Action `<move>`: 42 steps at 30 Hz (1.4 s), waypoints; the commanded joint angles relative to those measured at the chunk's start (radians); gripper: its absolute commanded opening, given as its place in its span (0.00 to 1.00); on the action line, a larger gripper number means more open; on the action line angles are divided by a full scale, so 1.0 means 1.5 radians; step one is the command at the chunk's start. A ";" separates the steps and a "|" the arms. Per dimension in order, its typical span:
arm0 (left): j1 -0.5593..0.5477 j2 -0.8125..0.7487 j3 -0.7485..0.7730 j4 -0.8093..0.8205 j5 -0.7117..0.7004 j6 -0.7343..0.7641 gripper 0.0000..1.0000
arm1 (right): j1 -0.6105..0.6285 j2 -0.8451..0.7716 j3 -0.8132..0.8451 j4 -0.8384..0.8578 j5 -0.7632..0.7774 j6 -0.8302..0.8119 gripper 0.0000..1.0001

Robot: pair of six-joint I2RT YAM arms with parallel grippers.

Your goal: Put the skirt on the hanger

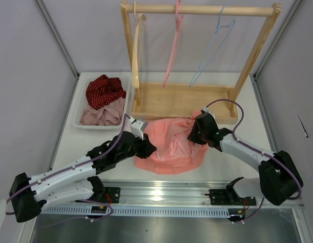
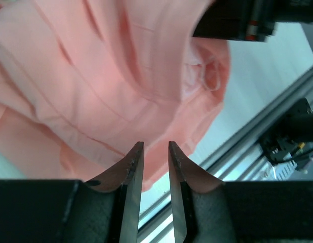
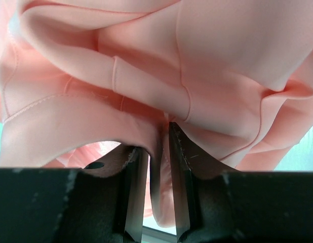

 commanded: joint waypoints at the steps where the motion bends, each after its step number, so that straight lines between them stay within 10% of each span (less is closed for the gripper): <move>1: -0.035 -0.029 0.018 0.044 0.017 0.057 0.25 | 0.004 0.014 0.031 0.004 0.005 -0.010 0.27; 13: -0.079 0.106 0.002 0.114 0.092 0.058 0.07 | 0.006 0.033 0.044 0.001 0.001 -0.013 0.27; 24: -0.080 0.260 0.073 0.076 -0.173 0.023 0.05 | 0.009 -0.015 0.028 -0.034 0.007 -0.021 0.32; 42: -0.050 0.339 0.138 0.056 -0.214 0.004 0.06 | 0.110 -0.185 0.023 -0.230 0.182 0.028 0.58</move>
